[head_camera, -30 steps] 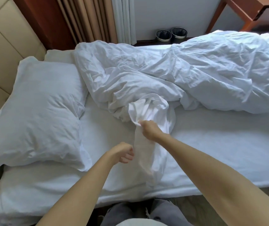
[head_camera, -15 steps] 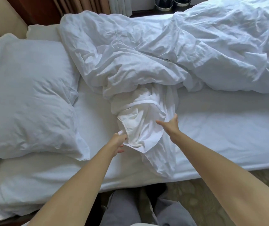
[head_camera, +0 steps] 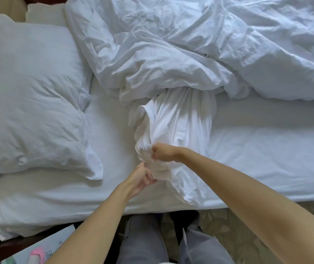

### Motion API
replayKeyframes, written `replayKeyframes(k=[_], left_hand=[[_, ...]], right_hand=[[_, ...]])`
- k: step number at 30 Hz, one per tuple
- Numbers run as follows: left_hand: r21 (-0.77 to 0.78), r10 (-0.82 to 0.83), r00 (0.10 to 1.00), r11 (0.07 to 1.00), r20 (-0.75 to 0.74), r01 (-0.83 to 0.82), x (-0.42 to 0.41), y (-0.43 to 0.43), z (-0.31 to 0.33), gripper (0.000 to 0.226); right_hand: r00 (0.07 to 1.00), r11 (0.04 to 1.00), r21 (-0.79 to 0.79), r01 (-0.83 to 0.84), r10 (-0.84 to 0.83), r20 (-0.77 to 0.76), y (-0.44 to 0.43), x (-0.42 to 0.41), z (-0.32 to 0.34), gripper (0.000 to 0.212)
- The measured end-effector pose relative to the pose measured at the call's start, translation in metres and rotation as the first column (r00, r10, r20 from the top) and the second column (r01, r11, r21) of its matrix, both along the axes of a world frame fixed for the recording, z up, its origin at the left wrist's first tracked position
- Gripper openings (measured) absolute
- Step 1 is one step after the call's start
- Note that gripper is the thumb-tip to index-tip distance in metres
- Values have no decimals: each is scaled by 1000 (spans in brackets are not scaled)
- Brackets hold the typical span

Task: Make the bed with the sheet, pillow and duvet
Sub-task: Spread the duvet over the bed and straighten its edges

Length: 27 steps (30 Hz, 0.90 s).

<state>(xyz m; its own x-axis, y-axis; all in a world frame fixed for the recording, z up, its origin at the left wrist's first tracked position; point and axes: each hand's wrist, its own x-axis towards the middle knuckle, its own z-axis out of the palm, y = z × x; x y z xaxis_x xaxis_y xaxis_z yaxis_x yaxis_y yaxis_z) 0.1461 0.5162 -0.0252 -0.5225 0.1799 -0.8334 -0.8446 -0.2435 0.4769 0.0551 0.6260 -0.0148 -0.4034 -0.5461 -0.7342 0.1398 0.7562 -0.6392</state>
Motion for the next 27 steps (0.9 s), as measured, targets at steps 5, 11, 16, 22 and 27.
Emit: replayKeyframes(k=[5,11,16,22,27], left_hand=[[-16,-257,963,966,77,259,16,18,-15,99],[-409,-112,987,900,119,151,-10,85,-34,72],[-393,409,912,836,-19,-383,-35,85,-18,28],[105,497,862,867,-105,-487,-85,67,118,34],[97,394,872,919,-292,-382,-83,67,188,30]], right_hand=[[957,995,-50,88,-70,281,46,2,-4,23],[649,709,-17,705,-634,420,116,19,-21,46],[404,435,200,878,-897,178,163,30,-32,36],[279,369,253,894,-902,329,149,35,1,50],[79,130,49,990,-820,567,112,13,53,47]])
